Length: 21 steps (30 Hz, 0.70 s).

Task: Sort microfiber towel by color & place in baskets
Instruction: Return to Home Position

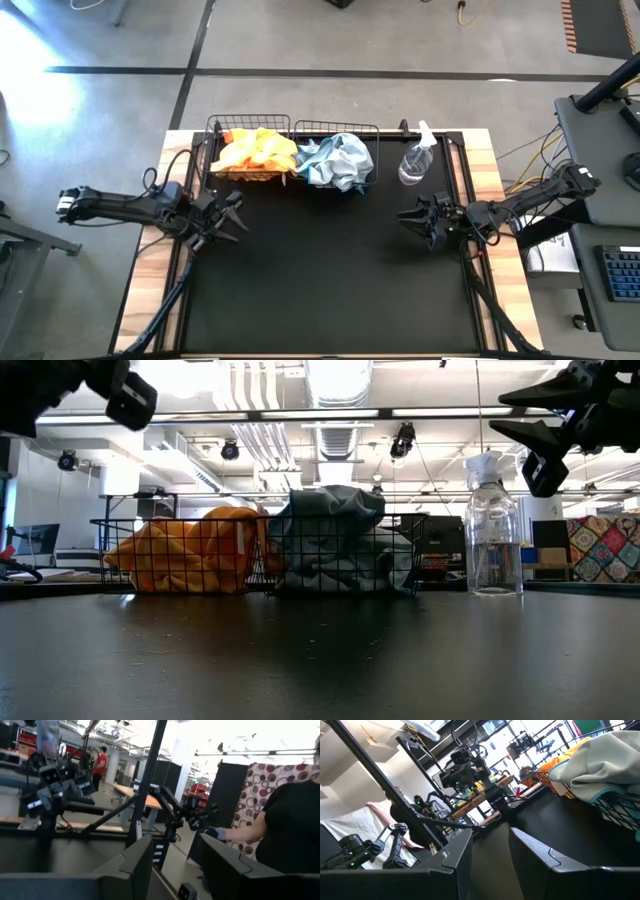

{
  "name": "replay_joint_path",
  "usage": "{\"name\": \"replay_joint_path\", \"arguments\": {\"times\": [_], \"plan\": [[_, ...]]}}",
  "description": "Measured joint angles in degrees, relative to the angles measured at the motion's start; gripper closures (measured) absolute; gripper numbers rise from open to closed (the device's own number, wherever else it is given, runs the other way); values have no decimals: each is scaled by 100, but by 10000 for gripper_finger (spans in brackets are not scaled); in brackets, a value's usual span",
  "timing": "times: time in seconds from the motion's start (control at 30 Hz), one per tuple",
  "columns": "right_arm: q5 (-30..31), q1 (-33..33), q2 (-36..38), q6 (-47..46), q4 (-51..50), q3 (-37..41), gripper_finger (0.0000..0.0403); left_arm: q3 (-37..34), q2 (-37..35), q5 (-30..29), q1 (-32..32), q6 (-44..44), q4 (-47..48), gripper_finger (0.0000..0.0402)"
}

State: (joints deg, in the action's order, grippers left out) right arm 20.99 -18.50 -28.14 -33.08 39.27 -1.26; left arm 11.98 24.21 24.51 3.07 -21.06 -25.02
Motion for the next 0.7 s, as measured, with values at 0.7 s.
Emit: {"name": "replay_joint_path", "arguments": {"times": [0.7], "plan": [[0,2,-4,-31,-2,0,280,-1120,7,-4,0,-94,-1239,260]]}}
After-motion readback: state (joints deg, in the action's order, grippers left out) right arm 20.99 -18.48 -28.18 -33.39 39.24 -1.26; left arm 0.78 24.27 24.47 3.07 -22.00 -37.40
